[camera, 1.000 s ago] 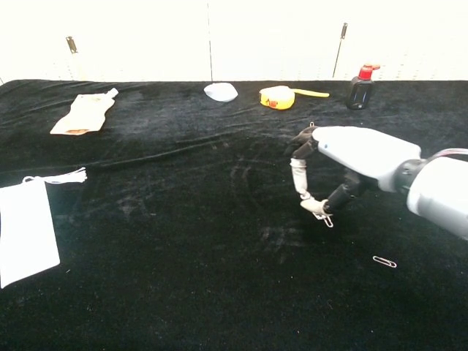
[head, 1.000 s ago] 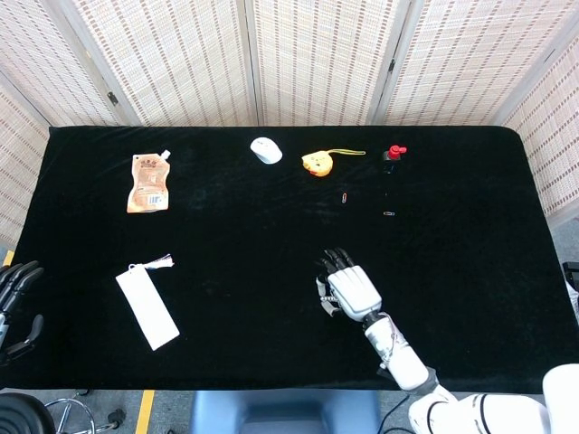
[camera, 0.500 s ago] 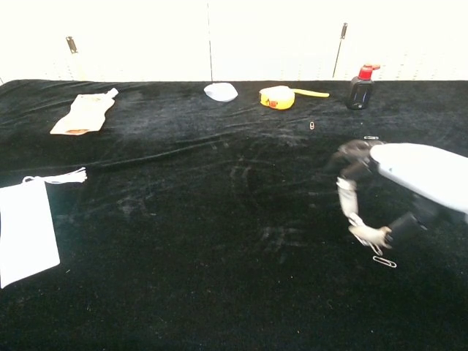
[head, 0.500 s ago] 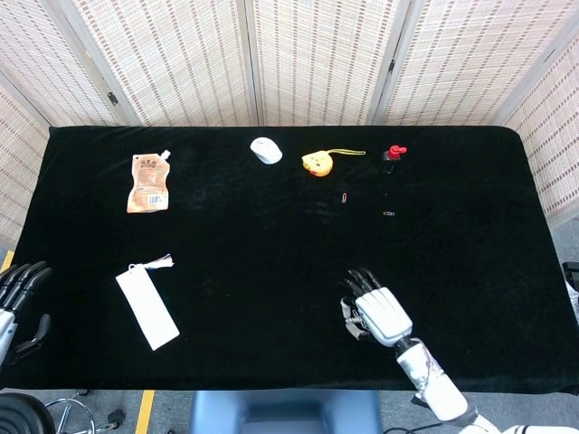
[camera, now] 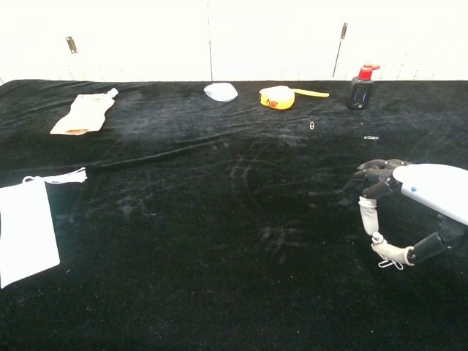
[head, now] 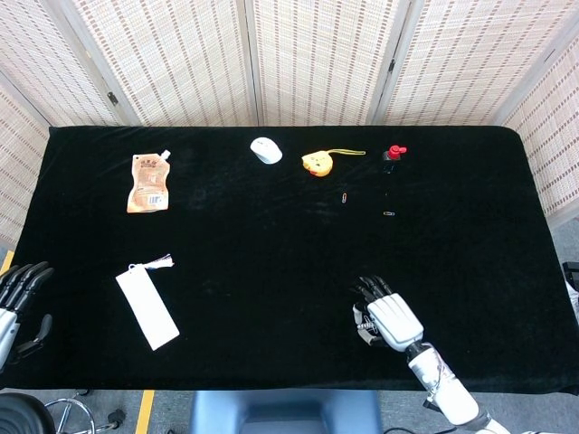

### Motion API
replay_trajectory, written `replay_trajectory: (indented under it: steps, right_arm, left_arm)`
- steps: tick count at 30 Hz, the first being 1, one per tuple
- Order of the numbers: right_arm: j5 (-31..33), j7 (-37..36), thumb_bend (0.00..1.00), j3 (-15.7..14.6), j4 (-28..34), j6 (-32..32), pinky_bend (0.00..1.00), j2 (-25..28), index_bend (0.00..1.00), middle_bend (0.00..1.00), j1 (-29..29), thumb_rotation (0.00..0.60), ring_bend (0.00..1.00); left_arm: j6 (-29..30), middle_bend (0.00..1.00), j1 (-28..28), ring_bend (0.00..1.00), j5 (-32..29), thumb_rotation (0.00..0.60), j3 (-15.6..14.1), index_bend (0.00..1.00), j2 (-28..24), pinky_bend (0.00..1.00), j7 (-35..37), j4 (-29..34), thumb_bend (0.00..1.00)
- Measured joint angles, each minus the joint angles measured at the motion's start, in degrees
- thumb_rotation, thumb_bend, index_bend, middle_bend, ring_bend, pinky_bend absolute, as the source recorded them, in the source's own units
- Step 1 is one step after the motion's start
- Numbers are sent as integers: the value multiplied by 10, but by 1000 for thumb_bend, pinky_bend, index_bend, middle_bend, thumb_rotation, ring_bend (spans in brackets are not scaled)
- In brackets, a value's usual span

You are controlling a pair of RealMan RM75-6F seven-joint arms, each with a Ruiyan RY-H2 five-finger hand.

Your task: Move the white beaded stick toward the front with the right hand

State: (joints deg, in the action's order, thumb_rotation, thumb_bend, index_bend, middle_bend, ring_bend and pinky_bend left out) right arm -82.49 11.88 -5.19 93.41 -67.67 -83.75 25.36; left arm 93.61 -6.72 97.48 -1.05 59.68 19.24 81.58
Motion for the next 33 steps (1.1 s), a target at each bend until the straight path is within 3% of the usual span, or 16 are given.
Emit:
replay_trajectory:
  steps: [15, 33]
  right_arm:
    - [-15, -10, 451, 10, -2, 19, 0, -4, 901, 205, -5, 600, 39]
    - [-57, -49, 452, 28, 26, -50, 0, 50, 901, 205, -35, 600, 37]
  left_arm:
    - [7, 80, 3, 79, 2, 600, 0, 7, 0, 49, 5, -3, 619]
    - [4, 80, 1, 79, 2, 600, 0, 7, 0, 49, 3, -2, 619]
